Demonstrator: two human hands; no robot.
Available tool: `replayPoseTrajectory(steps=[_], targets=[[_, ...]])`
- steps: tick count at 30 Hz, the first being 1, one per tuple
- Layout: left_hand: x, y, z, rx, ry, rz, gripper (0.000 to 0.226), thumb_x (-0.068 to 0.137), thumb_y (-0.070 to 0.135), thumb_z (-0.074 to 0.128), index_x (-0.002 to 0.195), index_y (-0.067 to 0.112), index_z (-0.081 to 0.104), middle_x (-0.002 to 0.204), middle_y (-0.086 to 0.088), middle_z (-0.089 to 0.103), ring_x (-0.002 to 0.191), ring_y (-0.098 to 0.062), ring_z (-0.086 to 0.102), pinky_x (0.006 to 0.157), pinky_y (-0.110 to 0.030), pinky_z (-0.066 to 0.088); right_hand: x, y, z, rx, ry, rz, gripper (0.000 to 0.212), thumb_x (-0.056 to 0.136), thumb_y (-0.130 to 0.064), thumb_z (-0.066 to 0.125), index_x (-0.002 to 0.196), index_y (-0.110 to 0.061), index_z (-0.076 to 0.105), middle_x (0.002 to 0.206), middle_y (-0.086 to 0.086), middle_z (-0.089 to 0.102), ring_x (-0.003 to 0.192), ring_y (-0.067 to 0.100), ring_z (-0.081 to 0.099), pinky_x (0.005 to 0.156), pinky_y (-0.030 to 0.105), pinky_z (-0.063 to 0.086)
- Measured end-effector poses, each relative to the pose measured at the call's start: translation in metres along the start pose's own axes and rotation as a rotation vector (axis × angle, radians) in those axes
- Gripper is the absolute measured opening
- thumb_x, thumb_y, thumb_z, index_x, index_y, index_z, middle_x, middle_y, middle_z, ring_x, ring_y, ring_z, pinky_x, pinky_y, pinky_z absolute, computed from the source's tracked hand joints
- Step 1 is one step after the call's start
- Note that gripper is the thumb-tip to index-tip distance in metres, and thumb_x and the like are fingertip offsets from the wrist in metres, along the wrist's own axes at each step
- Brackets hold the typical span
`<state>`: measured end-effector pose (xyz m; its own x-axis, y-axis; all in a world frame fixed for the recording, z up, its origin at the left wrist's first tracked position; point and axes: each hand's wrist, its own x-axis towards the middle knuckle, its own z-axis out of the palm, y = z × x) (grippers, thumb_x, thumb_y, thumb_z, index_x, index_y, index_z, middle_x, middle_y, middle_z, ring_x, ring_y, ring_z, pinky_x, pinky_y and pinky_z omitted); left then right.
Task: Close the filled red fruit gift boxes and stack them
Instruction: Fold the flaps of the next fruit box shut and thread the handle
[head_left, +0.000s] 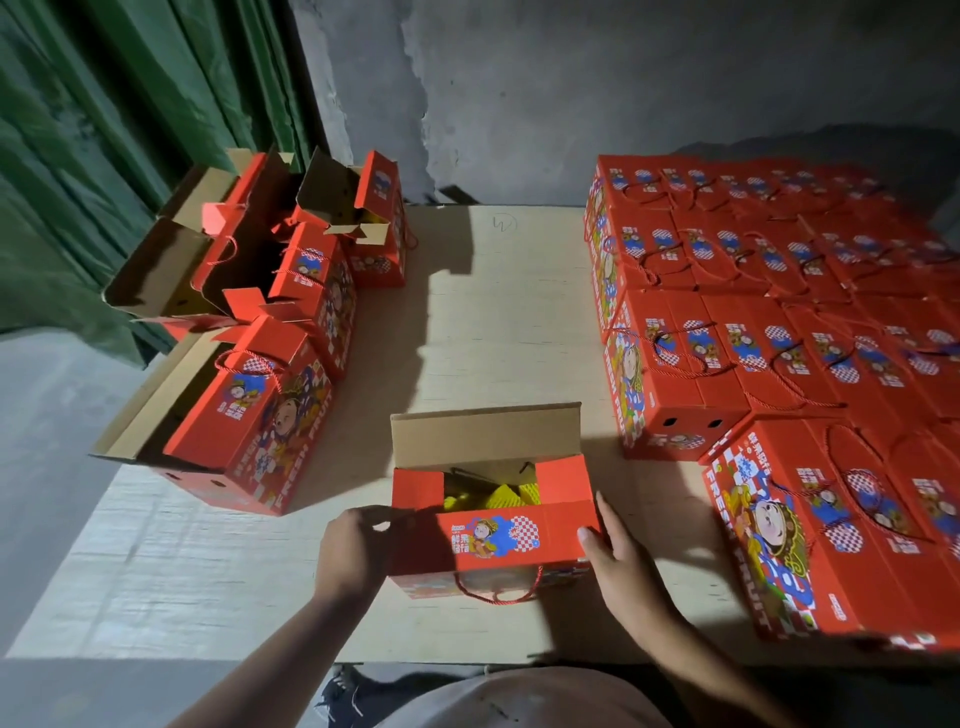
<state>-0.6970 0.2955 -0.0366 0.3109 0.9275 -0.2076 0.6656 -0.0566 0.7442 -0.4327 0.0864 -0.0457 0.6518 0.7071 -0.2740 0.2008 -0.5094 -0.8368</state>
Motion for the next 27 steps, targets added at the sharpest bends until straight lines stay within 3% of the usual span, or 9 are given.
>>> replayPoseTrajectory(steps=[2,5,9,11,13,17,20,23,27], targets=[[0.003,-0.009,-0.002,-0.054,-0.036,-0.023,0.025,0.086,0.027,0.083,0.078,0.05,0.079,0.082,0.011,0.08,0.062,-0.009,0.074,0.063,-0.04,0.064,0.004,0.001,-0.002,0.024,-0.015,-0.005,0.045,0.107,-0.028,0.057,0.151,-0.038,0.05,0.133,-0.021,0.066,0.121,0.005,0.063,0.098,0.027,0.048],[0.012,-0.007,-0.004,-0.151,-0.046,-0.097,0.011,0.077,0.03,0.089,0.076,0.035,0.079,0.076,0.004,0.079,0.064,-0.019,0.076,0.067,-0.049,0.065,0.015,-0.002,-0.006,0.1,-0.08,0.039,0.036,0.105,-0.028,0.062,0.137,-0.043,0.056,0.129,-0.012,0.071,0.115,0.009,0.068,0.102,0.038,0.054],[0.029,0.003,-0.003,-0.281,-0.075,-0.15,0.054,0.07,0.015,0.095,0.112,0.017,0.061,0.104,-0.009,0.074,0.086,-0.03,0.076,0.073,-0.06,0.063,0.041,-0.02,-0.022,0.229,-0.205,0.17,0.09,0.092,-0.008,0.078,0.163,-0.028,0.027,0.154,0.006,0.046,0.121,0.0,0.058,0.082,0.01,0.049],[0.037,0.01,-0.007,-0.375,-0.196,-0.148,0.088,0.075,0.0,0.092,0.146,0.02,0.043,0.13,-0.009,0.063,0.101,-0.028,0.073,0.074,-0.052,0.065,0.056,-0.033,-0.031,0.156,-0.298,0.189,0.113,0.086,-0.004,0.084,0.168,-0.033,0.011,0.169,0.01,0.027,0.147,0.019,0.043,0.093,0.024,0.046],[0.041,0.016,-0.011,-0.398,-0.291,-0.126,0.116,0.077,-0.006,0.088,0.164,0.029,0.019,0.139,-0.005,0.056,0.111,-0.025,0.069,0.073,-0.038,0.065,0.068,-0.044,-0.035,0.09,-0.356,0.172,0.123,0.082,-0.002,0.086,0.167,-0.039,0.005,0.172,0.008,0.021,0.146,0.022,0.042,0.094,0.031,0.05],[0.041,0.019,-0.014,-0.315,-0.313,-0.011,0.094,0.082,-0.009,0.081,0.156,0.031,0.038,0.136,-0.002,0.06,0.119,-0.028,0.065,0.084,-0.046,0.065,0.079,-0.05,-0.029,0.099,-0.365,0.133,0.118,0.08,-0.002,0.088,0.164,-0.041,0.016,0.154,-0.003,0.05,0.107,0.001,0.061,0.075,0.026,0.057],[0.034,0.016,-0.011,-0.272,-0.254,0.052,0.073,0.083,-0.005,0.082,0.142,0.026,0.05,0.131,0.001,0.066,0.117,-0.024,0.067,0.088,-0.049,0.063,0.078,-0.039,-0.024,0.102,-0.317,0.09,0.099,0.079,-0.007,0.09,0.156,-0.035,0.034,0.13,-0.012,0.06,0.106,-0.003,0.061,0.079,0.027,0.057],[0.03,0.012,-0.01,-0.123,-0.165,0.201,0.06,0.083,0.003,0.084,0.13,0.028,0.057,0.122,0.008,0.071,0.111,-0.016,0.069,0.09,-0.041,0.06,0.072,-0.03,-0.021,0.179,-0.253,0.047,0.075,0.079,-0.003,0.089,0.137,-0.036,0.053,0.129,0.001,0.069,0.108,0.013,0.072,0.092,0.044,0.062],[0.019,-0.002,-0.007,0.057,-0.122,0.377,0.067,0.084,0.009,0.081,0.143,0.03,0.058,0.143,0.006,0.059,0.133,-0.016,0.056,0.108,-0.043,0.051,0.062,-0.02,-0.018,0.164,-0.227,-0.068,0.076,0.085,-0.009,0.085,0.143,-0.046,0.053,0.133,-0.014,0.067,0.122,0.01,0.066,0.093,0.027,0.059]])
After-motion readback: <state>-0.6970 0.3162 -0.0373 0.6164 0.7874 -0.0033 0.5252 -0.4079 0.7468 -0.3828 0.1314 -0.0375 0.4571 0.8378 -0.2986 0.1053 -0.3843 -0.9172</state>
